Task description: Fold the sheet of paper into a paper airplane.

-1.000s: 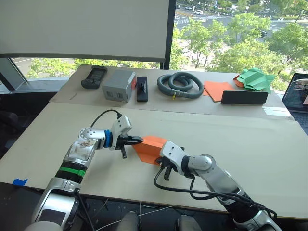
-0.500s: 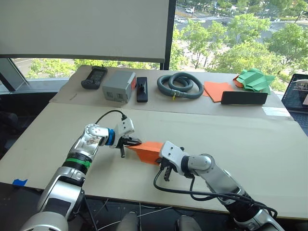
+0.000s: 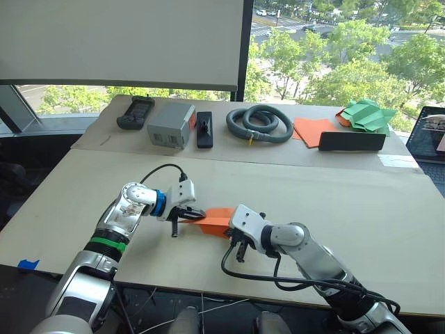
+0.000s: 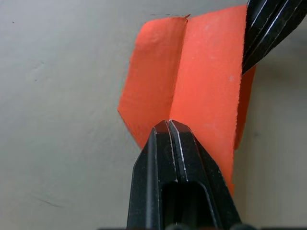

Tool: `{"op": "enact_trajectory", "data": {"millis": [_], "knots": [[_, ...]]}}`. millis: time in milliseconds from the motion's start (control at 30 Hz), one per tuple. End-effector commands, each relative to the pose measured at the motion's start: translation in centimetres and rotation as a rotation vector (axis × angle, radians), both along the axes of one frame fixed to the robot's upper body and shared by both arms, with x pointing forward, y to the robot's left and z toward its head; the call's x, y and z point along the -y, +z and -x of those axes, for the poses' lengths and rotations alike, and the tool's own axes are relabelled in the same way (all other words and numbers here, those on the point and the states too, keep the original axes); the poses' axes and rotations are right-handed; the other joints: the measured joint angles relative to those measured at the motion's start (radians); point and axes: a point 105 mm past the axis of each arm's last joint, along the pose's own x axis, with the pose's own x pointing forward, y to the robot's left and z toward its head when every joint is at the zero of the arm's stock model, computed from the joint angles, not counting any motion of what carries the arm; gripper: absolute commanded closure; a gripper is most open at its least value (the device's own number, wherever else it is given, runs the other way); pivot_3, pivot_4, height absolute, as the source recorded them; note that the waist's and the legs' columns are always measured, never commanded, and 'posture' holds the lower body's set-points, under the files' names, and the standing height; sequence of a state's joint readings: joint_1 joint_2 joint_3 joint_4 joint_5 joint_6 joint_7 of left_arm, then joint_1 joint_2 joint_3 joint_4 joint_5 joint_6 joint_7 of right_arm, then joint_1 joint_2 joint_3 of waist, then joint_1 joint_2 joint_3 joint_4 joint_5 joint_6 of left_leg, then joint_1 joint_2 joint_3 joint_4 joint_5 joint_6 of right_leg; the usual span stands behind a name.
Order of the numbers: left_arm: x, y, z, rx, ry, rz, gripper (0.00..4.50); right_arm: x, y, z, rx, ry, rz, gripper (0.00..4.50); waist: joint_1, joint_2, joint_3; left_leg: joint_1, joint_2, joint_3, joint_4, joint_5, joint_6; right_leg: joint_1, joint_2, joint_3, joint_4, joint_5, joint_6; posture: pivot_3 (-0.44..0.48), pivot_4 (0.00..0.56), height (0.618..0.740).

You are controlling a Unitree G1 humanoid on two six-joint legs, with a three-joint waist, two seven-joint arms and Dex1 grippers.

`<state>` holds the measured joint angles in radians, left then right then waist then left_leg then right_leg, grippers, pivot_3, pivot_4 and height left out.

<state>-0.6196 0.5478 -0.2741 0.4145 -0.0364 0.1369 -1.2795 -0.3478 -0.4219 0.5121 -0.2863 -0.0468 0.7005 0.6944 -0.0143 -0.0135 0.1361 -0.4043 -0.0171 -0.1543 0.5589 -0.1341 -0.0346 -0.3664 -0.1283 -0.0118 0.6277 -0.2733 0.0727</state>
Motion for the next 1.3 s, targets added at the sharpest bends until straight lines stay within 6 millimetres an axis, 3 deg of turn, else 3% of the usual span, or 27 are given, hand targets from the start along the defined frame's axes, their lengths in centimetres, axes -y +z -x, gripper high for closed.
{"op": "enact_trajectory", "data": {"millis": [33, 167, 400, 500, 633, 933, 1300], "knots": [[0.4, 0.5, 0.2, 0.023, -0.013, 0.003, 4.5, 0.7, -2.6, 0.9, -0.115, -0.022, 0.064, 4.47, 0.0, 0.0, 0.0, 0.0, 0.0, 0.0, 0.0, 0.0, 0.0, 0.0, 0.0, 0.0, 0.0, 0.0, 0.0, 0.0, 0.15, 0.702], [0.8, 0.4, 0.5, 0.018, -0.017, 0.008, 4.5, 0.8, -1.2, 0.9, -0.099, -0.015, 0.029, 4.47, 0.002, 0.0, 0.0, 0.0, 0.0, 0.0, 0.0, 0.0, 0.0, 0.0, 0.0, 0.0, 0.0, 0.0, 0.0, 0.0, 0.15, 0.702], [1.3, 0.5, 0.9, 0.015, -0.04, 0.01, 4.5, 0.5, 4.0, 3.1, -0.179, 0.078, -0.159, 4.47, 0.002, 0.0, 0.001, -0.003, 0.0, 0.0, 0.001, 0.0, 0.0, -0.001, 0.0, 0.0, 0.0, 0.0, 0.001, 0.0, 0.15, 0.702], [1.3, 0.3, 1.0, 0.013, -0.043, 0.006, 4.5, -0.1, 5.4, 1.8, -0.161, 0.031, -0.243, 4.47, -0.006, 0.0, 0.001, -0.004, 0.0, -0.001, 0.001, 0.0, 0.0, -0.001, 0.0, 0.0, 0.001, 0.0, 0.0, 0.0, 0.15, 0.702], [1.3, 0.3, 1.1, 0.013, -0.046, 0.006, 4.5, -0.4, 4.2, -0.1, -0.145, -0.049, -0.213, 4.47, -0.008, 0.0, 0.001, -0.003, 0.0, -0.001, 0.0, 0.0, 0.0, -0.003, 0.0, 0.0, 0.002, 0.0, 0.0, 0.0, 0.15, 0.702], [0.9, 0.8, 1.6, 0.0, -0.018, 0.034, 4.5, 0.3, -0.1, -1.2, -0.173, -0.116, -0.079, 4.47, -0.001, 0.0, 0.001, -0.002, 0.0, -0.001, 0.001, 0.0, 0.001, -0.002, 0.0, 0.0, 0.001, 0.0, 0.0, 0.0, 0.15, 0.702], [-0.7, -1.0, 2.3, -0.072, 0.215, 0.124, 4.5, 0.3, -0.8, -0.9, -0.191, -0.124, -0.076, 4.47, -0.004, 0.001, 0.0, 0.0, 0.0, -0.002, 0.001, 0.0, 0.0, -0.002, 0.0, 0.0, 0.002, -0.004, -0.006, 0.0, 0.15, 0.702]]}}
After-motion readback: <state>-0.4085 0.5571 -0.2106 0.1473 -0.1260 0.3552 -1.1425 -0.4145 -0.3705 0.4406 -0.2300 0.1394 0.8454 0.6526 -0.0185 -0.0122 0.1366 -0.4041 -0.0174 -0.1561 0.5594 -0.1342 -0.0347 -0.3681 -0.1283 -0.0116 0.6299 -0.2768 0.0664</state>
